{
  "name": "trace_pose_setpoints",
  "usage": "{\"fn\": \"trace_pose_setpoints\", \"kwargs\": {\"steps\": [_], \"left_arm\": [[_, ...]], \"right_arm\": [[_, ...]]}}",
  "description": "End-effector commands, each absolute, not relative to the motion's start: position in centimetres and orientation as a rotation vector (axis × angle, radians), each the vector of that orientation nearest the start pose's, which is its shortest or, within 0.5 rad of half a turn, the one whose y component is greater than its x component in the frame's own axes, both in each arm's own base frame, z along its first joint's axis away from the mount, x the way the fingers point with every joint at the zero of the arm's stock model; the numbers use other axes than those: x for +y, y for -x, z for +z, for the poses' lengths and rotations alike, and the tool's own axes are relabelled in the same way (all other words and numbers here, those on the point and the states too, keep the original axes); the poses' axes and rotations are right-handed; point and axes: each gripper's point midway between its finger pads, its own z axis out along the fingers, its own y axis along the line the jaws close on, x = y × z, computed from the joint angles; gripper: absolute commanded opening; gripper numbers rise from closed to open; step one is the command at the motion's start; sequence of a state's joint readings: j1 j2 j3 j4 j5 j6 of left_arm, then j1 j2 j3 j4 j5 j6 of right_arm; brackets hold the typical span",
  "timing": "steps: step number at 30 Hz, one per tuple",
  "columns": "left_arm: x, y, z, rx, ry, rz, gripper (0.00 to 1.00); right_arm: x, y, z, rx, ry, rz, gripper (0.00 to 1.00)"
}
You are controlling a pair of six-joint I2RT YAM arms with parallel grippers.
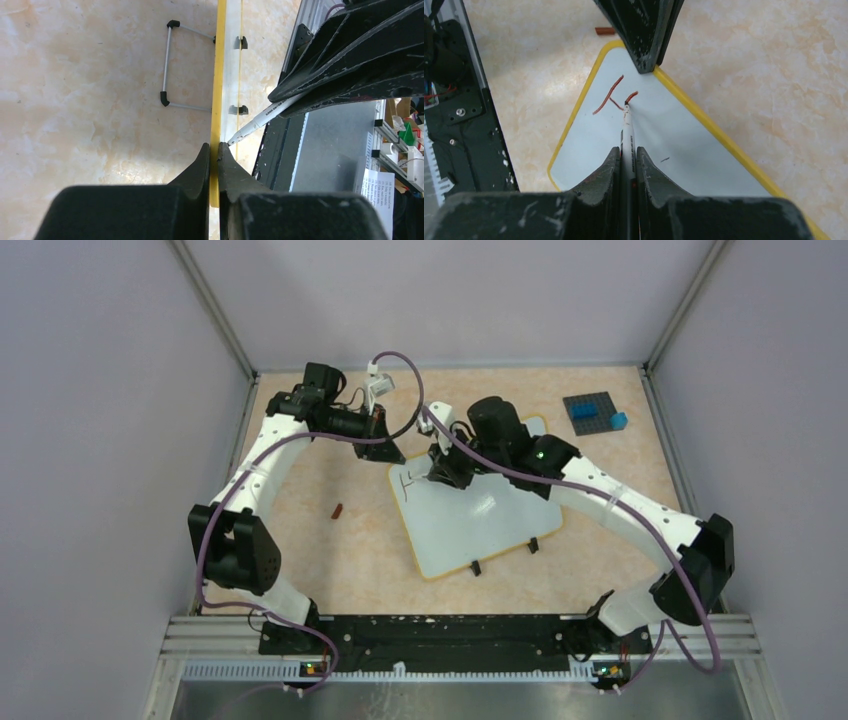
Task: Write a sentence on the whiteboard
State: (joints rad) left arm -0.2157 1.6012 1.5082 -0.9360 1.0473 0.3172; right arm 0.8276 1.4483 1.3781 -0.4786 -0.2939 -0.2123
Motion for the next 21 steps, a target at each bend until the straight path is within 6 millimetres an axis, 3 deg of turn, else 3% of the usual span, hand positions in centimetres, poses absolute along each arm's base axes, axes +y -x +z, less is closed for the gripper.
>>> {"fn": "trace_pose_setpoints", "kwargs": {"steps": [1,13,17,21], "left_arm": [[-21.6,-28.2,24.4,2.105,-0.955,-1.304,0.0],[-21.6,-28.3,24.2,2.112,-0.952,-1.3,0.0],[-21.7,-28.3,24.3,2.113,-0.954,-1.296,0.0],[-21.7,-28.2,24.2,2.112,-0.956,-1.299,0.0]], "right_arm": [[33.4,-25.7,25.5,1.781,1.204,0.66,0.0],[33.1,-23.7,23.6,1.807,1.245,0.7,0.0],[33.4,-23.2,24.8,1.78,1.257,0.736,0.0],[33.5,-22.7,28.1,1.715,1.242,0.784,0.0]]}}
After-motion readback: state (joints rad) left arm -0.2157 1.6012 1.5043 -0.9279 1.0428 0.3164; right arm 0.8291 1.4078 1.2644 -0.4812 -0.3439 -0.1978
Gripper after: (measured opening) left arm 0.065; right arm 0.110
